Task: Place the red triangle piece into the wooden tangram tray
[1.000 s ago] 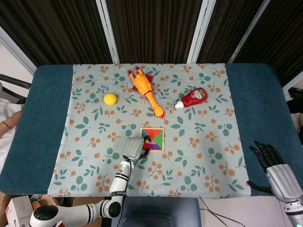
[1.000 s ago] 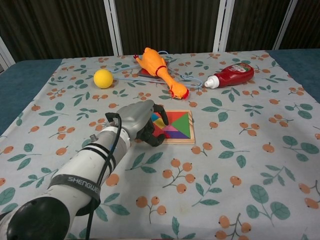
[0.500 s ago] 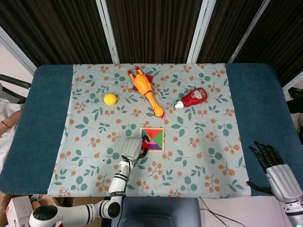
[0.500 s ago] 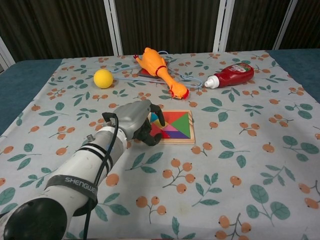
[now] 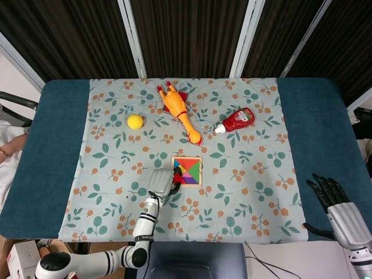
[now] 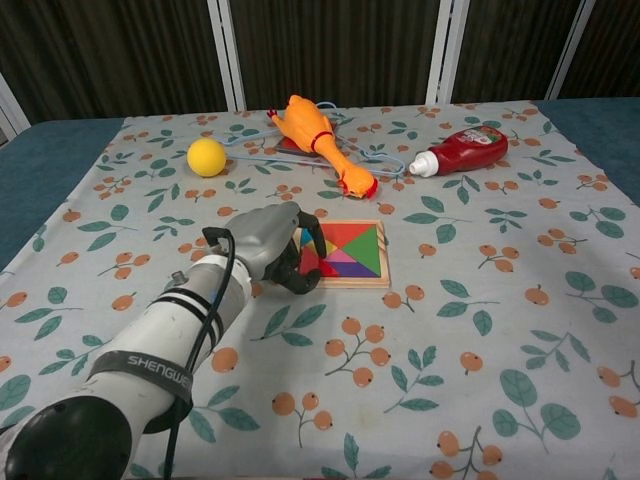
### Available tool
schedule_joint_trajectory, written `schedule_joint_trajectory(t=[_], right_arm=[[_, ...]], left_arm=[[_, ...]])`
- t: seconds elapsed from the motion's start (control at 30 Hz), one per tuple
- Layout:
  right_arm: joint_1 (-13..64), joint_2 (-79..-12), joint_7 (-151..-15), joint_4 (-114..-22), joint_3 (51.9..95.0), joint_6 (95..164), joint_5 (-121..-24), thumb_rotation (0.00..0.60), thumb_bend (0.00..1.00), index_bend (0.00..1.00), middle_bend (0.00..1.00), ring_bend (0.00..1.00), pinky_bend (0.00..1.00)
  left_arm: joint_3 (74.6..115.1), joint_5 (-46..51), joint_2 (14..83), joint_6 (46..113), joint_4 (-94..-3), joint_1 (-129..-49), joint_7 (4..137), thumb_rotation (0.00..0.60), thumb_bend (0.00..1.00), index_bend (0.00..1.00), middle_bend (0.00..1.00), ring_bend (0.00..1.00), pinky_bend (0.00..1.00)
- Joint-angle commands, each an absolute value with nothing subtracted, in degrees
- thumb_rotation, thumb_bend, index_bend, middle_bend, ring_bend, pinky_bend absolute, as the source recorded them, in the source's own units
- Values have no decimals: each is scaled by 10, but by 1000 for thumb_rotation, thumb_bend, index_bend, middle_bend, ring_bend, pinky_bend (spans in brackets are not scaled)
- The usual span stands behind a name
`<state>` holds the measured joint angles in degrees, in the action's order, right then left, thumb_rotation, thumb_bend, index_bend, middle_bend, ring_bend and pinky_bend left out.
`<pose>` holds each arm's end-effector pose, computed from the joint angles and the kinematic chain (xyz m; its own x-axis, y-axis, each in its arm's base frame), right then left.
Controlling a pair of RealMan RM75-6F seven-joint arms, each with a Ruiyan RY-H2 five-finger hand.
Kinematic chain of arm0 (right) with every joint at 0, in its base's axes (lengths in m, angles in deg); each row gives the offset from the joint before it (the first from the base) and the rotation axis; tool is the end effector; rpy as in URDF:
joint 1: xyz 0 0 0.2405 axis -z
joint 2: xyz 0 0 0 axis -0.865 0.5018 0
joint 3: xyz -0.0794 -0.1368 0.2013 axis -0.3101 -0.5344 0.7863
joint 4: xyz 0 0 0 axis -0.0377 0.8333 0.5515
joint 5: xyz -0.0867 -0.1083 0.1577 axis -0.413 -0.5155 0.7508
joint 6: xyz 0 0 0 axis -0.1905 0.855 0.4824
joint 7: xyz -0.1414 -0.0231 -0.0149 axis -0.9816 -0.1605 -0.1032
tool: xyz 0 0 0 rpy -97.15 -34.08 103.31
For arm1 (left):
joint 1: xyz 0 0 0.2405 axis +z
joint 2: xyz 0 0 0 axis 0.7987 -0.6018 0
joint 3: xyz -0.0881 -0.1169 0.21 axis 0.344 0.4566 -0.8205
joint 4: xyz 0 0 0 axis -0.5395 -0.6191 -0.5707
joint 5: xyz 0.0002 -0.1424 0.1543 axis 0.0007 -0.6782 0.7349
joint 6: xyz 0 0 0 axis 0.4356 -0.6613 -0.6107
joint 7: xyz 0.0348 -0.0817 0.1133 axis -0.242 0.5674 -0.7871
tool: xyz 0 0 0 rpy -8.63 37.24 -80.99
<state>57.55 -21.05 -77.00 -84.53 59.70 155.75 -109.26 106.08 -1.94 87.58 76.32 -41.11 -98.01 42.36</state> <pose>-0.3028 -0.1414 0.1704 0.3808 -0.0675 0.9222 -0.9119 -0.1925 0.3625 -0.0697 0.3157 -0.1436 0.2391 0.2914 0.9262 0.9586 -0.2226 -0.1775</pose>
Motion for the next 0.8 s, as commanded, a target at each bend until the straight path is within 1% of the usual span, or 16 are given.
schedule_joint_trajectory(t=[0.03, 0.43, 0.53, 0.63, 0.67, 0.7, 0.73, 0.77, 0.8], right_arm=[[576, -211, -770, -845, 597, 1558, -1093, 600, 203, 0, 0, 0, 0], [576, -212, -773, -845, 597, 1557, -1093, 600, 203, 0, 0, 0, 0], [577, -213, -775, -844, 598, 1560, -1094, 600, 203, 0, 0, 0, 0], [577, -214, -779, -843, 598, 1559, -1093, 600, 203, 0, 0, 0, 0], [576, -215, -781, -844, 598, 1557, -1093, 600, 203, 0, 0, 0, 0], [576, -215, -783, -844, 598, 1556, -1093, 600, 203, 0, 0, 0, 0], [576, -216, -786, -845, 598, 1554, -1092, 600, 203, 0, 0, 0, 0], [576, -217, -791, -845, 597, 1552, -1092, 600, 203, 0, 0, 0, 0], [575, -219, -797, -846, 597, 1550, -1092, 600, 203, 0, 0, 0, 0]], left_arm=[[1060, -20, 874, 762, -412, -979, 424, 600, 398, 463, 1000, 1000, 1000], [1055, -12, 863, 769, -429, -973, 432, 600, 400, 455, 1000, 1000, 1000], [1041, 21, 848, 785, -457, -964, 455, 600, 400, 402, 1000, 1000, 1000], [1002, 73, 799, 808, -523, -939, 478, 600, 399, 292, 985, 999, 1000], [979, 97, 767, 819, -557, -924, 490, 600, 399, 260, 940, 970, 1000], [961, 115, 740, 827, -582, -910, 499, 600, 399, 238, 873, 912, 997], [941, 133, 711, 836, -607, -897, 509, 600, 399, 214, 761, 795, 946], [913, 161, 671, 852, -635, -877, 525, 600, 398, 197, 657, 669, 856], [891, 184, 642, 868, -650, -862, 539, 600, 399, 183, 555, 544, 735]])
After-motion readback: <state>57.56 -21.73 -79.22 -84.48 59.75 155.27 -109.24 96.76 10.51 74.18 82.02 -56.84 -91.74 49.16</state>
